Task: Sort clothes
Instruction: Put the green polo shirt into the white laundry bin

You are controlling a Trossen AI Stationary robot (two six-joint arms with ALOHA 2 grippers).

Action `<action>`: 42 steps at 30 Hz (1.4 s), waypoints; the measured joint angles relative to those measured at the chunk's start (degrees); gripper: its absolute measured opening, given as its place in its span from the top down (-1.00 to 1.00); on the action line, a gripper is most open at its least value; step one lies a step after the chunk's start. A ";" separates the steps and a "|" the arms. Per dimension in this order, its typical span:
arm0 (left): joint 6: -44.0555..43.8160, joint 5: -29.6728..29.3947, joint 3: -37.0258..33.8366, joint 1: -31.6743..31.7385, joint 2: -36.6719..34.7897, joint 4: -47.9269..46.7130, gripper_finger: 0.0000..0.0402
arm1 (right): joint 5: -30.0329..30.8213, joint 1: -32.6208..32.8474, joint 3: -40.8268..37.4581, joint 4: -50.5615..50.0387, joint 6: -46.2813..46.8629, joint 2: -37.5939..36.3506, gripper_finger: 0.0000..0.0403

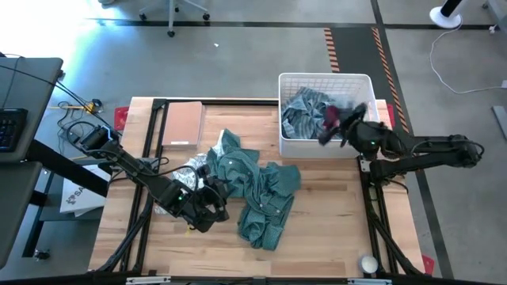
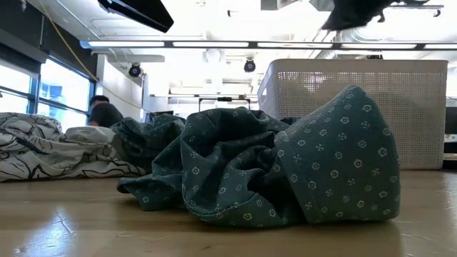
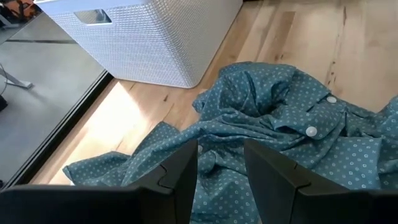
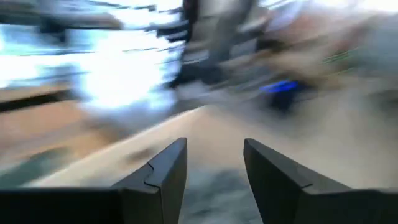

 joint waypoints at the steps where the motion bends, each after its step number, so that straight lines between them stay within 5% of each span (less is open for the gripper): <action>1: 0.00 0.00 0.00 0.00 0.00 0.00 0.37 | -7.70 -1.21 0.00 -3.15 5.03 -0.01 0.22; 5: 0.00 -0.55 0.00 0.05 0.00 0.02 0.37 | -40.16 -4.33 -0.05 -8.31 14.19 1.96 0.22; 8: 0.00 -2.20 0.00 0.61 0.00 0.24 0.37 | -58.00 -2.33 -0.07 0.98 16.83 6.18 0.22; 13: -0.03 -2.81 0.00 2.39 -0.02 0.23 0.37 | -50.80 8.12 -0.05 19.85 12.19 18.16 0.23; 16: -1.23 -1.59 0.00 3.05 -0.02 -0.53 0.37 | -44.64 12.46 1.82 22.18 12.07 26.74 0.23; 23: -6.45 2.09 0.00 3.29 -0.02 -7.01 0.37 | -42.38 14.23 22.03 -0.18 9.34 44.81 0.17; 29: -20.59 8.08 -0.02 1.39 -0.02 -21.92 0.37 | -41.50 12.96 37.53 -15.43 6.80 56.72 -0.07; 35: -36.50 9.43 -0.02 -3.33 -0.05 -34.20 0.37 | -42.92 9.40 40.02 -17.36 7.31 65.04 -0.31; 42: -40.92 3.58 -0.02 -7.69 -0.07 -35.36 0.37 | -45.01 4.88 40.04 -22.92 13.28 74.72 -0.37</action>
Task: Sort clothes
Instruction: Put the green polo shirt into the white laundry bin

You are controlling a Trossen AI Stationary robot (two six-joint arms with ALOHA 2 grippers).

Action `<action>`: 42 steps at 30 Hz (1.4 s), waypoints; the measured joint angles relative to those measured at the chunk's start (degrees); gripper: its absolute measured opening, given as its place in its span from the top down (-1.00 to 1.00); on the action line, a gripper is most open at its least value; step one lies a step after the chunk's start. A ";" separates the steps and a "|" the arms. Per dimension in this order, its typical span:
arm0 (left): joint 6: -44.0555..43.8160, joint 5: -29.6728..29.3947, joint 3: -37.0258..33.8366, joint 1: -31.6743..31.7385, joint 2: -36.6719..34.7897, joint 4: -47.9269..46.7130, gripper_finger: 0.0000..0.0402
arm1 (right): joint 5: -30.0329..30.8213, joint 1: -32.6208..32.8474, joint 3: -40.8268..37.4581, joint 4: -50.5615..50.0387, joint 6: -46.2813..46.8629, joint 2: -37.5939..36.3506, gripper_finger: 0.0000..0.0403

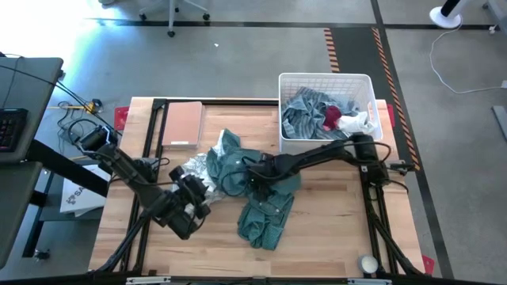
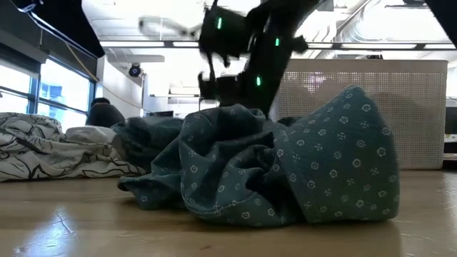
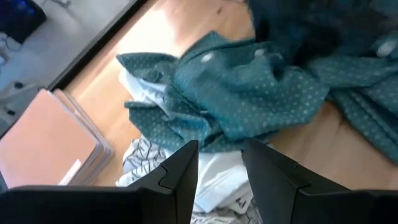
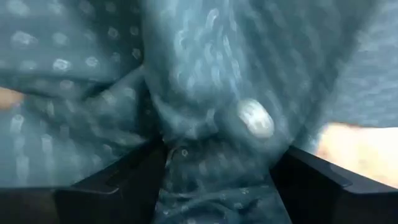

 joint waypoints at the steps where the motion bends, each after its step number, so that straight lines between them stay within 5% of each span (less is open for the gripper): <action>1: -0.05 -0.64 0.00 -0.28 0.00 -0.01 0.37 | -1.50 -0.53 0.15 -0.53 0.48 1.37 -0.37; 7: -0.08 -1.73 0.00 -0.57 0.00 -0.01 0.37 | -10.07 -2.27 0.76 0.52 -0.86 5.52 -0.15; 15: -0.04 -1.14 0.00 -0.68 0.00 -0.49 0.37 | -10.54 -1.24 -0.60 -1.15 -0.62 -2.15 0.89; 21: -1.88 0.72 0.00 -2.03 0.00 -2.30 0.37 | -10.05 5.58 -0.20 0.99 -1.70 -18.67 0.86; 24: -3.50 -0.53 0.00 -2.65 0.00 -3.11 0.37 | -2.78 9.24 -0.35 2.95 -5.41 -27.49 0.92; 33: -3.66 -2.56 0.00 -2.74 0.00 -2.82 0.37 | 35.56 10.93 -0.09 17.83 -29.53 -52.74 0.91; 37: -3.66 -3.17 0.00 -2.74 0.00 -2.78 0.37 | 41.33 6.96 0.00 23.20 -40.43 -60.19 0.91; 42: -3.66 -3.32 0.00 -2.74 0.00 -2.76 0.37 | 42.94 -0.78 -0.02 16.28 -40.32 -65.72 0.91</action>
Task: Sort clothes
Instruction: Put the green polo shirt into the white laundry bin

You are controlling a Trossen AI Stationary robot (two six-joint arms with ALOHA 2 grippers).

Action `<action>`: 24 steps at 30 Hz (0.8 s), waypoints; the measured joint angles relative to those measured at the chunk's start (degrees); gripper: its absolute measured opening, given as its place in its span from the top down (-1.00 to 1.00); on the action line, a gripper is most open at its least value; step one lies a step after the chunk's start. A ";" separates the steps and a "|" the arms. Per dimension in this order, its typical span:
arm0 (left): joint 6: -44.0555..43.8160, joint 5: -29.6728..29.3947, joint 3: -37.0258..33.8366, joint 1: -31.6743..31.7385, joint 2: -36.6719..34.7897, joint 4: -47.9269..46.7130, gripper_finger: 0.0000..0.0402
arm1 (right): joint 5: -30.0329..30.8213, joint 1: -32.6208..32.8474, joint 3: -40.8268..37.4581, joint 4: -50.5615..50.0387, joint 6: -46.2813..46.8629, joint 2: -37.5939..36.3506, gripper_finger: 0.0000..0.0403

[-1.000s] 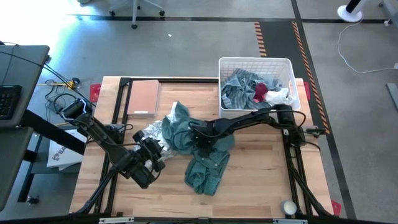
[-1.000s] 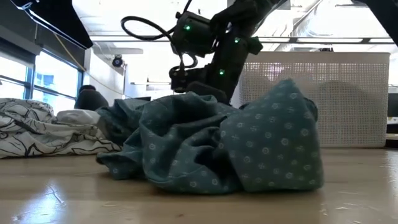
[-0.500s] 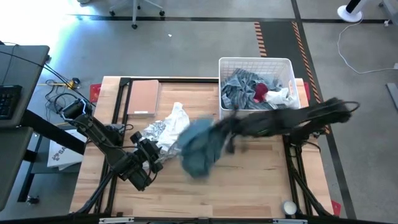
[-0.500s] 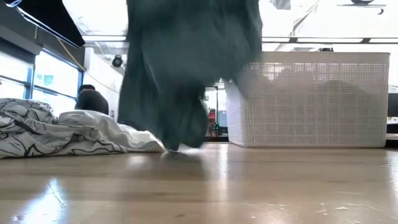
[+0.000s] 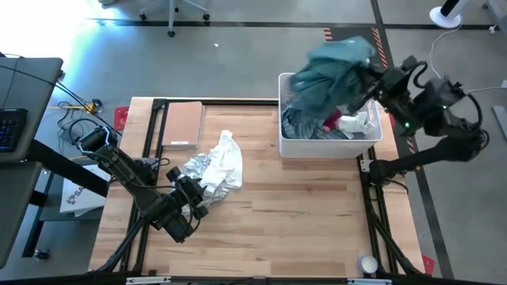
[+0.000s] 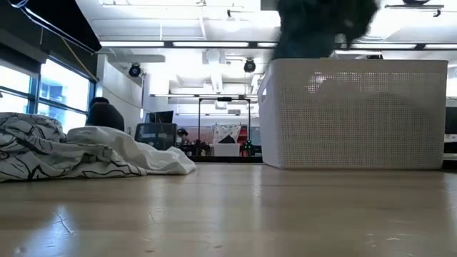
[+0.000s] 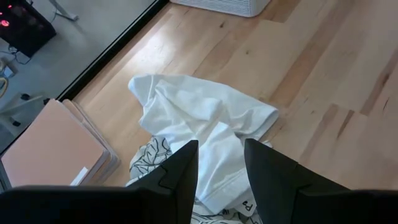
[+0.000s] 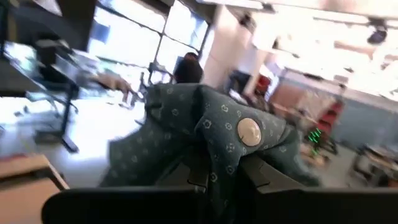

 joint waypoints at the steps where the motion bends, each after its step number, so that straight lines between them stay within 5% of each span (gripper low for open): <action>1: 0.00 -0.21 0.00 0.00 0.00 -0.01 0.37 | -0.08 -1.57 0.00 -2.48 1.66 -0.68 0.91; 9: 0.00 -1.77 0.00 0.07 0.00 0.09 0.37 | -10.24 -11.83 -0.24 -26.02 17.44 -0.97 0.91; 20: -0.49 -2.47 0.00 0.07 0.02 0.28 0.37 | -24.02 -27.86 -10.00 -27.08 18.80 4.71 0.90; 24: -0.83 -2.47 0.00 0.07 0.02 0.35 0.37 | -34.43 -35.79 -17.57 -26.74 19.99 7.12 0.90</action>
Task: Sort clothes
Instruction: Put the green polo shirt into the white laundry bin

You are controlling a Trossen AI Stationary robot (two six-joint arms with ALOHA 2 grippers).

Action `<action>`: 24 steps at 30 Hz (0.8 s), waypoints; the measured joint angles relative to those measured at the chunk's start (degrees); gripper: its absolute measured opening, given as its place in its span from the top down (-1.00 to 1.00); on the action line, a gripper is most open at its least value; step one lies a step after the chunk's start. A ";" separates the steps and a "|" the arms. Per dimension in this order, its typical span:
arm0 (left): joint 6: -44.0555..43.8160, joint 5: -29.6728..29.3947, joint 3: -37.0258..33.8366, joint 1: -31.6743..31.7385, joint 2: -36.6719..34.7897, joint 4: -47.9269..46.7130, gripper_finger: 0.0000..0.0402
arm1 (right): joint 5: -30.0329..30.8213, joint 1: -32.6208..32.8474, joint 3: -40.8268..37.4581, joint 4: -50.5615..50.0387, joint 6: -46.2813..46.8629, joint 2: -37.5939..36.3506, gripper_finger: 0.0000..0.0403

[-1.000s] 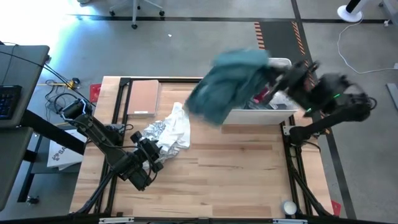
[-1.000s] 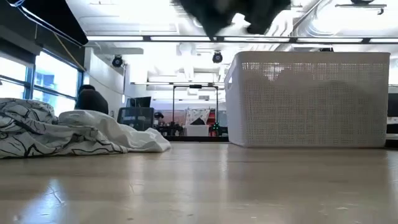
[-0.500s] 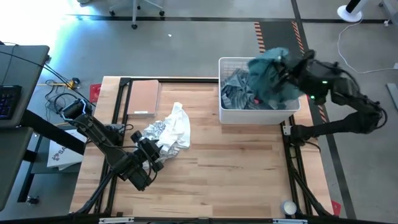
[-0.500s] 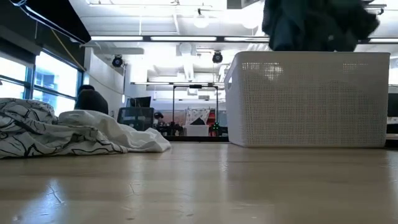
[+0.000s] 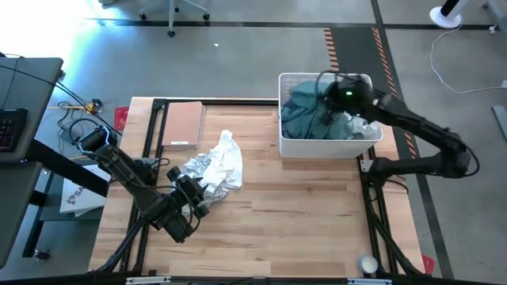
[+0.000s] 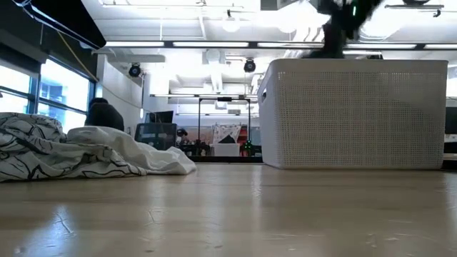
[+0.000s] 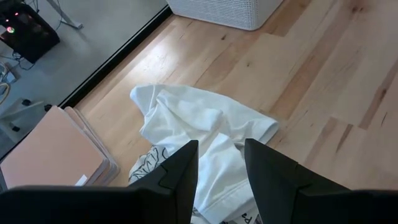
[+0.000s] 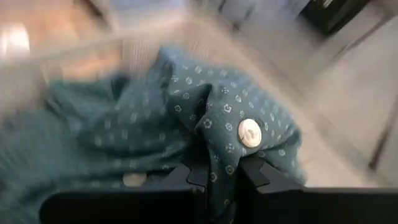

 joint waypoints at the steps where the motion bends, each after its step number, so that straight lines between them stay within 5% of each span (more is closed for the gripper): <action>1: -0.02 0.00 0.00 0.00 0.00 0.00 0.37 | -2.47 -1.74 -2.09 -0.05 0.38 0.84 0.90; 13: -0.07 -1.19 0.00 0.00 0.00 0.07 0.37 | -7.95 -13.77 -16.47 1.67 3.73 12.41 0.89; 24: -0.92 -3.36 -0.02 0.08 0.04 2.06 0.37 | -9.12 -9.46 0.02 -13.26 9.65 9.75 0.21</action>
